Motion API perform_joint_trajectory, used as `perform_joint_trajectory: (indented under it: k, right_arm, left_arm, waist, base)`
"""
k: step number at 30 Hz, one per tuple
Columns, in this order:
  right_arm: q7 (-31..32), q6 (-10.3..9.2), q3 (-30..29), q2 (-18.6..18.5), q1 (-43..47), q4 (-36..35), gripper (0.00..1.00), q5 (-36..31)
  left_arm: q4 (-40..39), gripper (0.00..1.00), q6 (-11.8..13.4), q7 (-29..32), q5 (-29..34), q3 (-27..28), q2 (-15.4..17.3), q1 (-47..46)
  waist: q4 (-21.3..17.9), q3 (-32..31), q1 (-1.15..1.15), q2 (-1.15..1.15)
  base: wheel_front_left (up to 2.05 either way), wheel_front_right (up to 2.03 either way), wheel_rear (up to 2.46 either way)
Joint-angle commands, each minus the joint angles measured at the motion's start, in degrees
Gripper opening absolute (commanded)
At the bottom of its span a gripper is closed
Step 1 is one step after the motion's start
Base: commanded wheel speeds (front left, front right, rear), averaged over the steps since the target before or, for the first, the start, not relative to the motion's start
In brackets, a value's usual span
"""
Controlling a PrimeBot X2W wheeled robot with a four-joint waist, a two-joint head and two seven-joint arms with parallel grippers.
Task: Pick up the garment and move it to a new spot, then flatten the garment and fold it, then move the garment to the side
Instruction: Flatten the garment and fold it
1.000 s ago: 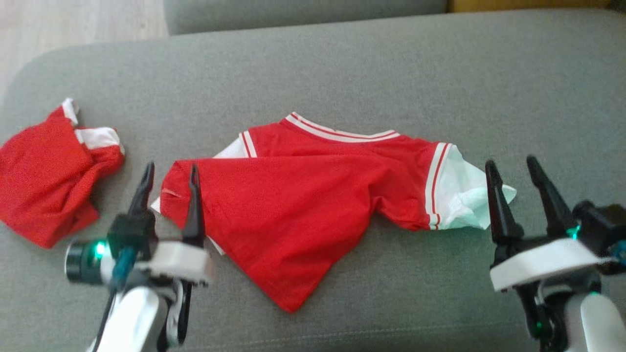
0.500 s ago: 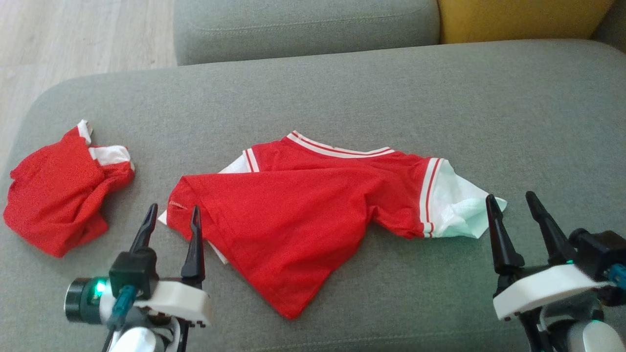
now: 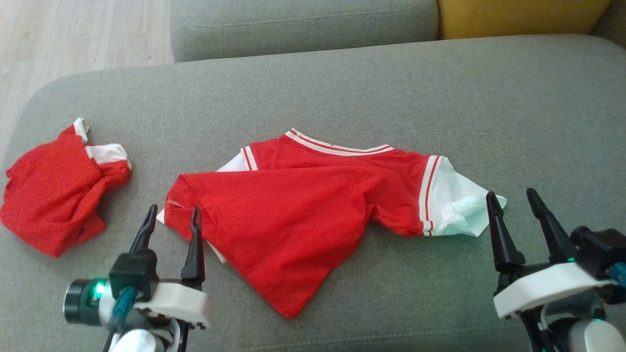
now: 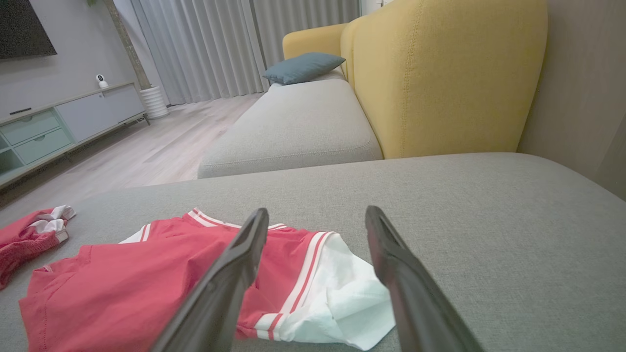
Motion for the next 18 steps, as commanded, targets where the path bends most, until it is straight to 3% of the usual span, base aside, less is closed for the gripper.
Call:
perform_joint_trajectory:
  k: [1, 8, 18]
  right_arm:
    - [-0.40, -0.04, 1.34, -0.56, -1.90, -2.27, 1.00, -0.04]
    - [-0.51, -0.04, 1.22, -0.50, -2.50, -2.92, 1.00, -0.05]
    - [-0.74, -0.04, 2.12, -0.50, -4.97, -2.83, 1.00, 0.36]
  left_arm:
    - [-1.85, 1.00, 0.42, 0.12, -0.14, 1.86, 1.49, -2.38]
    - [0.48, 1.00, -1.37, 2.88, -1.17, 0.19, 0.65, -4.69]
    - [15.58, 1.00, -8.21, 16.12, -7.38, -1.79, -1.75, -14.33]
  waist:
    - [-0.04, 0.08, 0.00, 0.00]
    - [0.08, 2.25, 0.00, 0.00]
    - [-0.90, 6.84, 0.00, 0.00]
  base:
    - [0.00, 0.00, 0.00]
    - [0.00, 0.00, 0.00]
    - [0.00, 0.00, 0.00]
